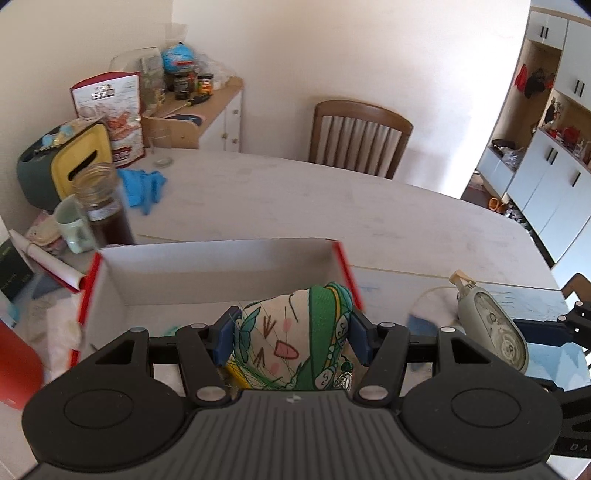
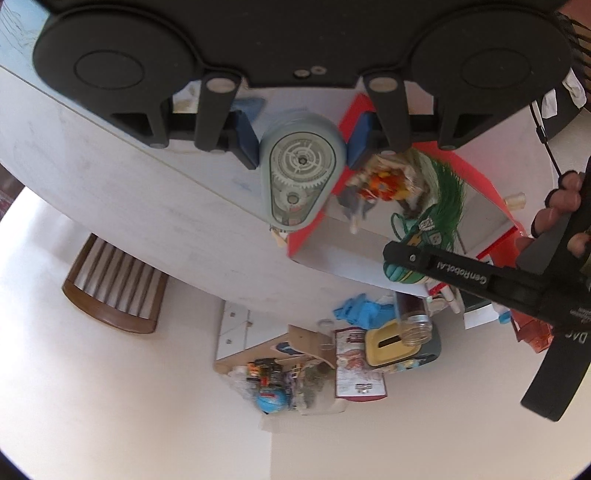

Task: Organize objects
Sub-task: 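Lift the doll pouch and tape dispenser toward the cardboard box, then lower the doll pouch and tape dispenser into the box and open both grippers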

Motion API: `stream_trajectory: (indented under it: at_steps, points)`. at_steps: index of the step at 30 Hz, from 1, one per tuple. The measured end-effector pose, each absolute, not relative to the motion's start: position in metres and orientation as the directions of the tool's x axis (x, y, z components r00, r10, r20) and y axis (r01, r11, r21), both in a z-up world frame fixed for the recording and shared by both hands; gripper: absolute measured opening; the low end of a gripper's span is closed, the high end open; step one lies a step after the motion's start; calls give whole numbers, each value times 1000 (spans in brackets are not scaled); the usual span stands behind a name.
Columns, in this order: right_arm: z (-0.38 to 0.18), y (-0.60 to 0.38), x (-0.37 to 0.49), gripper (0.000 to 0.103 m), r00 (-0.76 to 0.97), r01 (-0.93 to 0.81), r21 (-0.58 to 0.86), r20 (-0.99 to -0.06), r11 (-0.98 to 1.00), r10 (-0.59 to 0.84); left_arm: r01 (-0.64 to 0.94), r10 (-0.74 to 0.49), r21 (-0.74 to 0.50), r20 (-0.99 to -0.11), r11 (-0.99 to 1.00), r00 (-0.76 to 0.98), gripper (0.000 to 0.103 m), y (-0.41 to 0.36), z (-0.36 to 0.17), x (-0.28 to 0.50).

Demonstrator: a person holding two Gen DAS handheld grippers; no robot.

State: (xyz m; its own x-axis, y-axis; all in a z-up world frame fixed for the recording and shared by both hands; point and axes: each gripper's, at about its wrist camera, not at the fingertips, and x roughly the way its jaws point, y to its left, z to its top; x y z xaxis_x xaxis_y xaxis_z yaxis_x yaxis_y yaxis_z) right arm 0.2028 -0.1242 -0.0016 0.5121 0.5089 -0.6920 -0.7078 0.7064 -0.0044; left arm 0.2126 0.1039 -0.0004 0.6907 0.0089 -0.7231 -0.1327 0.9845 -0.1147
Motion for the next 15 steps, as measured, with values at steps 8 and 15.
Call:
stream_trajectory:
  at_steps: [8, 15]
  points:
    - [-15, -74, 213, 50, 478, -725, 12, -712, 689, 515, -164, 71, -55, -737, 985, 673, 60, 148, -12, 220]
    - [-35, -29, 225, 50, 433, -741, 43, -732, 670, 526, -185, 108, -13, -771, 983, 628, 60, 177, -38, 238]
